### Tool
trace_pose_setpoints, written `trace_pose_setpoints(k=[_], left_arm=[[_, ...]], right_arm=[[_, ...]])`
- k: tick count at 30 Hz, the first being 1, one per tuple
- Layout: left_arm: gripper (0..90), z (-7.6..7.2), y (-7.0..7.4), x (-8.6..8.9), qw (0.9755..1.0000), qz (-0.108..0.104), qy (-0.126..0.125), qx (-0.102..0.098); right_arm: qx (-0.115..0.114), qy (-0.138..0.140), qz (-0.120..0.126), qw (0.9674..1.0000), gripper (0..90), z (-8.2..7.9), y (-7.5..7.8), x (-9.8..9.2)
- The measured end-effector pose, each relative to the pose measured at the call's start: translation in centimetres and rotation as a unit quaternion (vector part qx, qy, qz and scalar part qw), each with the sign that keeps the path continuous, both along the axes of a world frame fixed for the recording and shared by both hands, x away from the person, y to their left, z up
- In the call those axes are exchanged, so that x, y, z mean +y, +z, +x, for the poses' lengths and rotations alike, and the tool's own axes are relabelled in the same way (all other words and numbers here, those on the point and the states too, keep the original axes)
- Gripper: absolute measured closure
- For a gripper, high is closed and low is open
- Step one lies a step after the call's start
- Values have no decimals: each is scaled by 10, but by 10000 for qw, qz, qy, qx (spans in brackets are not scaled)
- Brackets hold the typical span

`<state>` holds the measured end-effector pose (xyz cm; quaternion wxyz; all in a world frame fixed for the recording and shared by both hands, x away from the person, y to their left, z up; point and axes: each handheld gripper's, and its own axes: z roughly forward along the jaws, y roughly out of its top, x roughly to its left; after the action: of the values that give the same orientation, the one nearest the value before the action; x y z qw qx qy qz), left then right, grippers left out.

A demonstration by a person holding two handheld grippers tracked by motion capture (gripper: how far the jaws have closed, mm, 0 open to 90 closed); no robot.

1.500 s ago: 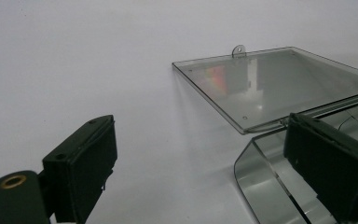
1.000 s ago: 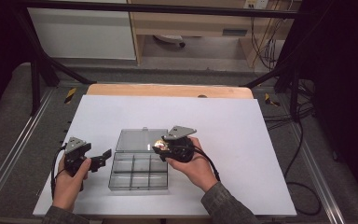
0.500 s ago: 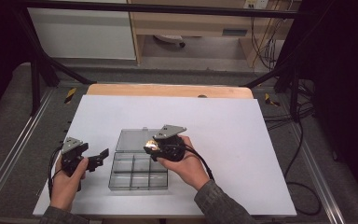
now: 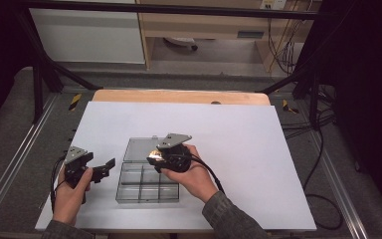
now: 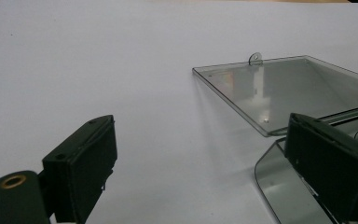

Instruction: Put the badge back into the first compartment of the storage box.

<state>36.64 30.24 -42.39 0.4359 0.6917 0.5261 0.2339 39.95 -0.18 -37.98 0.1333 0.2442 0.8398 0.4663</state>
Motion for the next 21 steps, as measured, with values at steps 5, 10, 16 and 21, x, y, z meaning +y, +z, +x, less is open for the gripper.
trace_pose_setpoints(k=[5, 10, 16, 21], left_arm=[[91, 0, 0, 1, 10000, 9, 9, -2], [91, 0, 0, 1, 10000, 26, 30, 2], [91, 0, -1, 2, 10000, 37, 45, 6], [91, 1, -1, 3, 9999, 64, 84, 11]], right_arm=[[7, 58, 1, 10000, 477, 0, 0, 6], [22, 90, 17, 10000, 477, -1, -1, 13], [66, 157, 6, 9999, 477, -2, -4, 20], [116, 181, 2, 9998, 477, -2, -7, 26]])
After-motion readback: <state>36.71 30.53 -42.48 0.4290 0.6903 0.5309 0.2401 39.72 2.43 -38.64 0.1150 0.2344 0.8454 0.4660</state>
